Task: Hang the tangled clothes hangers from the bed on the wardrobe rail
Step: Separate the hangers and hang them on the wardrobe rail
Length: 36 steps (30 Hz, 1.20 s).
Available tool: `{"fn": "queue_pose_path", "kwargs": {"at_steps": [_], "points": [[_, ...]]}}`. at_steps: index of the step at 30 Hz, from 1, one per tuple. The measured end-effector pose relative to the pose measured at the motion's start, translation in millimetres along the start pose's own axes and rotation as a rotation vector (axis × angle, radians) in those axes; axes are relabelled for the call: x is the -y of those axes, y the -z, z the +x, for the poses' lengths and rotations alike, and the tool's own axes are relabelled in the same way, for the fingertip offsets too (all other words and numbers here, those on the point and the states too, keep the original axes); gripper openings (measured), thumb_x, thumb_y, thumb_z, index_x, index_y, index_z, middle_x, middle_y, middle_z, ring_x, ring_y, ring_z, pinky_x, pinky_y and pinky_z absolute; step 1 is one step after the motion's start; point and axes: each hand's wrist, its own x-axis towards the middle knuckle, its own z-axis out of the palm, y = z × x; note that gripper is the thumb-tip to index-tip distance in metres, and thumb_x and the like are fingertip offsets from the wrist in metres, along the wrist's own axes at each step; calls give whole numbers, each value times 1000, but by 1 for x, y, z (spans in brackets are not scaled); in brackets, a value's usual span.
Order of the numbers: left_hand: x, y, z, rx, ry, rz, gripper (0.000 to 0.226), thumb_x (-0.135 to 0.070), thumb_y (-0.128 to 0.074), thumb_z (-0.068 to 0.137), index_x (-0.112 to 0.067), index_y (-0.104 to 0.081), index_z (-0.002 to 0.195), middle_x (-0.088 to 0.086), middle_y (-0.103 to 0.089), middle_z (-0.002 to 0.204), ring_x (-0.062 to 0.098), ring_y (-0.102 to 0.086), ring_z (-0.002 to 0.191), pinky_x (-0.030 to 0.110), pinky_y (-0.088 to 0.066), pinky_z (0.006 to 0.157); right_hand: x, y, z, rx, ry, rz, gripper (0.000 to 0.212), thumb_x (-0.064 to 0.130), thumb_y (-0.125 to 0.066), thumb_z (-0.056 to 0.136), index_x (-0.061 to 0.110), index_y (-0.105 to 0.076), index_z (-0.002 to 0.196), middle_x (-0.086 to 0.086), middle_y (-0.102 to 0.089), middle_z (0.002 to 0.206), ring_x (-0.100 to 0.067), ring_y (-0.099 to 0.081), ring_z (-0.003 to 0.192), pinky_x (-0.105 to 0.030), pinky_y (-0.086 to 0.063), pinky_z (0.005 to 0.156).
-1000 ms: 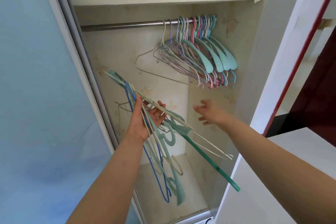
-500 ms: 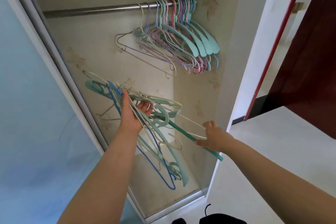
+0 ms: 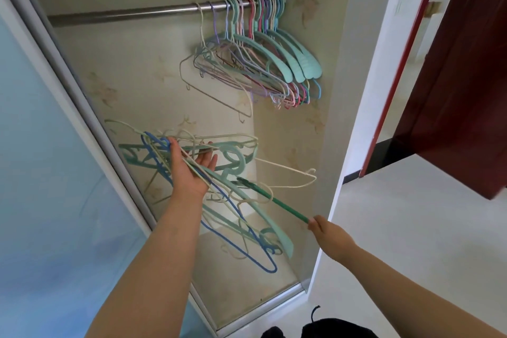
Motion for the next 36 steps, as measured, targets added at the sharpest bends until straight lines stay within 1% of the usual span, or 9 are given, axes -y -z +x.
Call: {"fn": "queue_pose_path", "kwargs": {"at_steps": [5, 8, 11, 15, 19, 26, 30, 33, 36], "points": [[-8, 2, 3, -36, -52, -112, 72, -64, -66, 76, -17, -53, 129, 16, -64, 113, 29, -66, 100, 41, -57, 82, -32, -15, -10, 34, -207, 306, 45, 56, -39, 95, 14, -42, 80, -1, -43, 69, -16, -41, 62, -29, -32, 59], [-12, 9, 10, -75, -71, -126, 71, -64, -68, 75, -17, -54, 126, 15, -64, 116, 28, -67, 100, 39, -58, 80, -50, -15, -17, -17, -227, 352, 51, 58, -54, 87, 16, -35, 68, 2, -32, 60, -14, -32, 55, -28, -26, 55], [-14, 15, 17, -110, -74, -134, 73, -64, -69, 73, -17, -55, 127, 13, -63, 119, 26, -66, 101, 38, -57, 82, -61, -8, -22, -70, -276, 361, 58, 61, -61, 81, 17, -29, 60, 4, -26, 53, -15, -29, 51, -29, -21, 53], [-7, 22, 20, -175, -82, -114, 72, -66, -66, 74, -18, -56, 126, 10, -64, 115, 22, -65, 103, 35, -57, 85, -67, -4, -28, -114, -302, 398, 62, 65, -61, 78, 18, -27, 59, 3, -24, 53, -17, -27, 51, -28, -21, 52], [-5, 29, 31, -230, -137, -98, 69, -67, -62, 77, -18, -56, 126, 7, -64, 113, 20, -65, 98, 32, -55, 88, -80, -6, -38, -234, -387, 475, 63, 70, -58, 76, 17, -27, 60, 2, -24, 53, -16, -26, 51, -29, -21, 50], [-4, 33, 55, -248, -158, -61, 71, -67, -61, 78, -17, -55, 129, 4, -61, 103, 19, -62, 94, 27, -54, 83, -93, -6, -55, -314, -518, 619, 63, 68, -59, 77, 18, -24, 60, 1, -22, 54, -16, -22, 50, -27, -19, 50], [5, 39, 61, -281, -121, 35, 72, -70, -62, 74, -19, -55, 124, 2, -58, 99, 16, -59, 90, 25, -53, 78, -102, -7, -56, -355, -629, 774, 67, 78, -58, 68, 16, -33, 60, -3, -32, 52, -19, -31, 48, -30, -27, 48], [15, 40, 60, -294, -102, 88, 67, -71, -60, 75, -19, -56, 116, 2, -58, 96, 16, -58, 91, 27, -52, 79, -103, 0, -61, -354, -616, 714, 63, 71, -59, 75, 18, -28, 60, -1, -28, 52, -18, -27, 48, -28, -23, 49], [30, 38, 51, -263, -79, 127, 74, -72, -62, 72, -19, -57, 123, 1, -60, 100, 15, -60, 94, 28, -52, 82, -92, 5, -59, -325, -521, 580, 58, 62, -56, 84, 17, -28, 61, 0, -28, 53, -17, -27, 48, -26, -20, 47]]}}
